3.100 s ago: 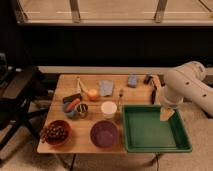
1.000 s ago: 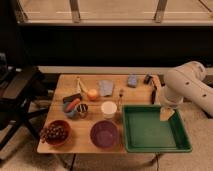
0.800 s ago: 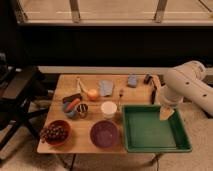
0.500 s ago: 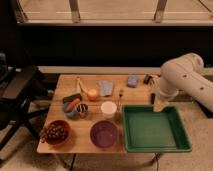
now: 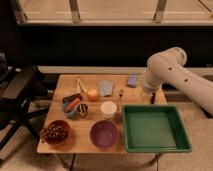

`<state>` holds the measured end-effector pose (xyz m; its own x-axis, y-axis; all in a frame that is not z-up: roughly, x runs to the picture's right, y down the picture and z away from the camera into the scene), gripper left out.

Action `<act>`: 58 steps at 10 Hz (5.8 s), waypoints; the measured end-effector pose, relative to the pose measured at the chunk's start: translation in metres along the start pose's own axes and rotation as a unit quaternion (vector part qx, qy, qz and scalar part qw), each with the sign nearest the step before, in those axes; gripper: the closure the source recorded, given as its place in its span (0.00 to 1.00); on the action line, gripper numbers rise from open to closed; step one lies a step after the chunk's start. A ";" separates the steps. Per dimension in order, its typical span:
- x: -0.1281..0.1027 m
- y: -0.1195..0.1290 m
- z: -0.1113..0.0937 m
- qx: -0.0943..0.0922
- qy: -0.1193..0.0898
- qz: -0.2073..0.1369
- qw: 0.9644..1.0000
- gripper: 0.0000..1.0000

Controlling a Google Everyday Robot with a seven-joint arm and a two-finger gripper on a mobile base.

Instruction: Place apple in purple bowl

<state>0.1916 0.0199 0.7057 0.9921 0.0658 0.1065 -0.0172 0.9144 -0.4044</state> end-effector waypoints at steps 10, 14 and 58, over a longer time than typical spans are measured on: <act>-0.106 -0.047 0.048 0.023 -0.114 -0.103 0.988 0.35; -0.156 -0.053 0.064 0.016 -0.140 -0.163 0.977 0.35; -0.227 0.041 0.017 -0.034 -0.236 -0.188 0.953 1.00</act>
<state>-0.0366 0.0497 0.6806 0.7593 -0.0746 0.6464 0.3528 0.8819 -0.3126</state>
